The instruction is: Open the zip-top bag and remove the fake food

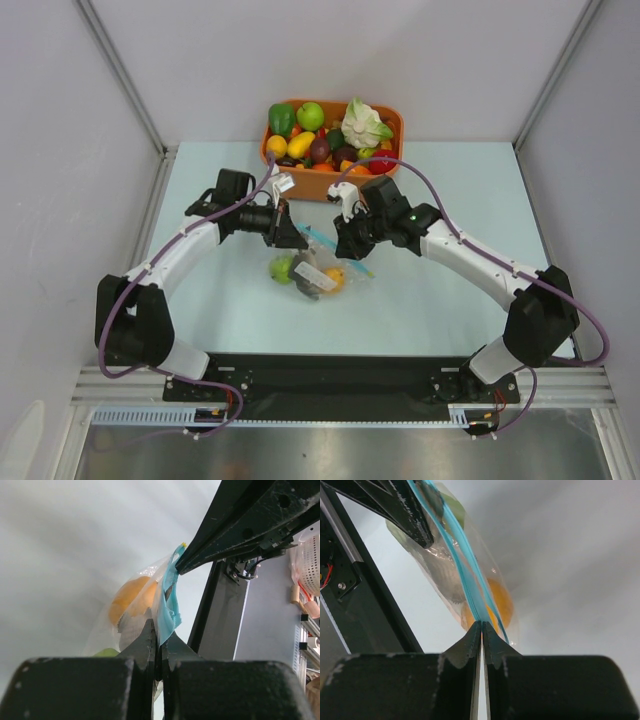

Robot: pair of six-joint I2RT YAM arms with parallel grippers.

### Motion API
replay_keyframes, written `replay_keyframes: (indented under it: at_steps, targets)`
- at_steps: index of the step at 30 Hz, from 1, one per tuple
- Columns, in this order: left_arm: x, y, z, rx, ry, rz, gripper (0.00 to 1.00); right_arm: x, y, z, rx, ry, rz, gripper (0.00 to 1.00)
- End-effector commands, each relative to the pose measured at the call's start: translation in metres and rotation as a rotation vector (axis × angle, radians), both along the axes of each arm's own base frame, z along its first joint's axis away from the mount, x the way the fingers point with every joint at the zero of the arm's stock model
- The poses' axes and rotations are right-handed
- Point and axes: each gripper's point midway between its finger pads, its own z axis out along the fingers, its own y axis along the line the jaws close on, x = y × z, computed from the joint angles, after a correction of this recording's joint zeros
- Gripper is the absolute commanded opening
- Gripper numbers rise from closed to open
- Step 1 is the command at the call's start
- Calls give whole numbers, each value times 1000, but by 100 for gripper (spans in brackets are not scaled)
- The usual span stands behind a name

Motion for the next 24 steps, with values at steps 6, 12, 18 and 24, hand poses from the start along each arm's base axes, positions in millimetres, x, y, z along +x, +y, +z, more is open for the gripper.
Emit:
replay_keyframes:
  at_steps: [6,12,18,24]
  targets:
    - [-3,-8,23,-50,-75,-64,0,17,-3,12,28,-56,-54,10]
    - [-2,-9,24,-51,-79,-68,0,18,0,12,37,-54,-43,10]
    - [-1,-10,22,-43,-76,-65,0,7,15,15,64,-41,17,10]
    - [0,-10,20,-38,-74,-64,0,-6,29,17,110,-9,81,10]
